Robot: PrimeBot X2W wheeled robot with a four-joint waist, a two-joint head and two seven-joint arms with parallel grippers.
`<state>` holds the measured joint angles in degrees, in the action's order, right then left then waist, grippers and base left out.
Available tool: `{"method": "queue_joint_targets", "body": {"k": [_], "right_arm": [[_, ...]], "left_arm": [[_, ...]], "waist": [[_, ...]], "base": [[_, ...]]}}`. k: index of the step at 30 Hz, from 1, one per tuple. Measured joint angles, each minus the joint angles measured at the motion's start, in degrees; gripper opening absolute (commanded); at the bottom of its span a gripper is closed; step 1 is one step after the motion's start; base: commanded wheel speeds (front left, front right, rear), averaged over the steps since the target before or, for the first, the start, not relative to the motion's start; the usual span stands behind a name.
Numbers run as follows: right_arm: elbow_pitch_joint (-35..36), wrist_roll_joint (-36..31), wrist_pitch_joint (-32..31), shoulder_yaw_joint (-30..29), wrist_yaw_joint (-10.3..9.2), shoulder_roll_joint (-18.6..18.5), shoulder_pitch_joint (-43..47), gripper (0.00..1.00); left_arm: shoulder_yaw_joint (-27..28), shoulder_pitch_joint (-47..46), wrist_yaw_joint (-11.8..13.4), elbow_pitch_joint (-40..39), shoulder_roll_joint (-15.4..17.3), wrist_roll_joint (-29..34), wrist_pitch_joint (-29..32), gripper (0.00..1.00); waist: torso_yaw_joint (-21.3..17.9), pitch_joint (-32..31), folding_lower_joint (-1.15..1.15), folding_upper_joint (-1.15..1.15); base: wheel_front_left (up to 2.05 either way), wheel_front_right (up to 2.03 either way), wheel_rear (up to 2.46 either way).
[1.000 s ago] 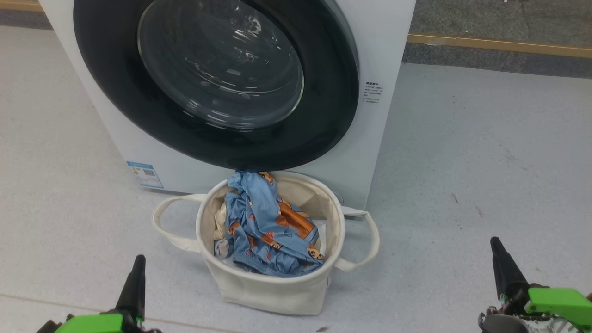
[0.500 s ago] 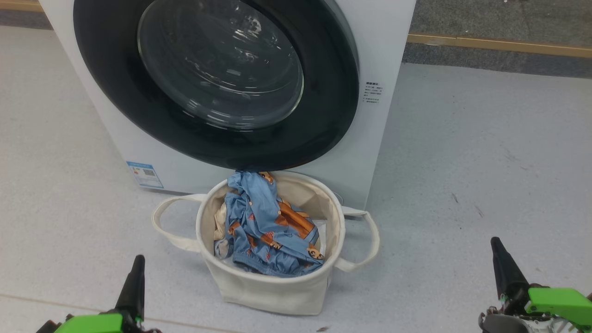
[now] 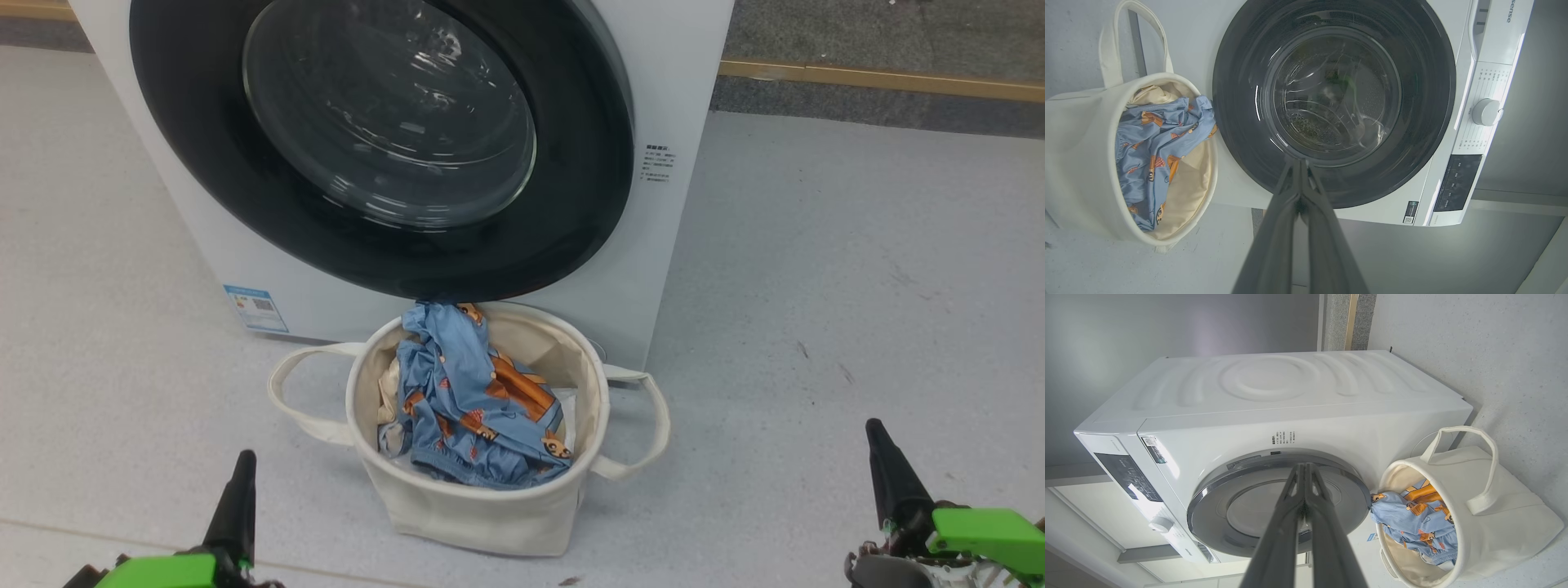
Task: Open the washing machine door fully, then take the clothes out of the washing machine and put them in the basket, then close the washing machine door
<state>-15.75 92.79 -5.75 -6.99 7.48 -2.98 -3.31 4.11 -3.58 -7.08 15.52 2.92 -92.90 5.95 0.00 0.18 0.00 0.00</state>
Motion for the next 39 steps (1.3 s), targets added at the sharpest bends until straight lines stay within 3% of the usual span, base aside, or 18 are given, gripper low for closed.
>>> {"method": "queue_joint_targets", "body": {"k": [39], "right_arm": [[-0.01, 0.00, -0.23, -0.26, 0.00, 0.20, 0.00, 0.00]], "left_arm": [[0.23, 0.00, 0.00, 0.01, -0.23, 0.02, 0.01, 0.00]], "waist": [[0.00, 0.00, 0.00, 0.00]], "base": [[0.00, 0.00, 0.00]]}}
